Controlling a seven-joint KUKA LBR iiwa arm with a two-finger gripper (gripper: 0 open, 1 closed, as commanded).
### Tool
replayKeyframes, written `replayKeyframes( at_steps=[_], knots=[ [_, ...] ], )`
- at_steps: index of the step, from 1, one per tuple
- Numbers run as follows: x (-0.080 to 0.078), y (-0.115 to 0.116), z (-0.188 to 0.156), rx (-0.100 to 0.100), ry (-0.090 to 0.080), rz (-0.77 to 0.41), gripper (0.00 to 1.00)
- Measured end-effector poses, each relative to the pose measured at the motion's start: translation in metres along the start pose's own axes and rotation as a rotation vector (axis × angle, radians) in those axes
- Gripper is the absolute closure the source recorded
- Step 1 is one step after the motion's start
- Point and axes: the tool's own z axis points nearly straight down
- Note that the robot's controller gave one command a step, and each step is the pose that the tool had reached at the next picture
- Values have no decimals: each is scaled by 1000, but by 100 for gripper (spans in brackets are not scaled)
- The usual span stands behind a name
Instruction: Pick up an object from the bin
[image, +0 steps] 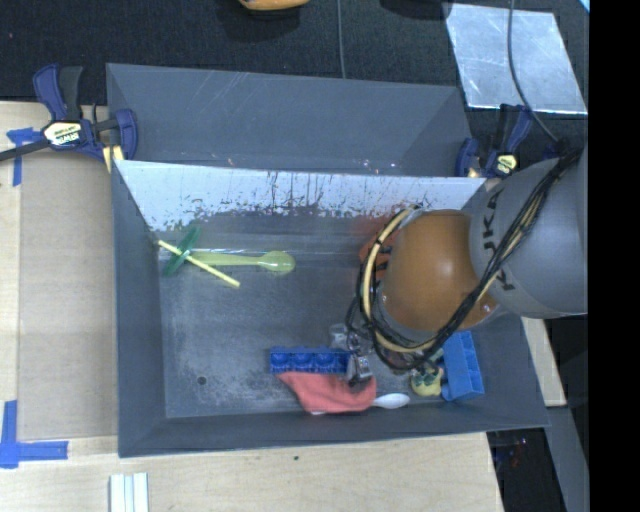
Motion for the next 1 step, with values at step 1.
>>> replayKeyframes(
  at_steps=[1],
  knots=[
    [0,0,0,0,0,0,100]
  ],
)
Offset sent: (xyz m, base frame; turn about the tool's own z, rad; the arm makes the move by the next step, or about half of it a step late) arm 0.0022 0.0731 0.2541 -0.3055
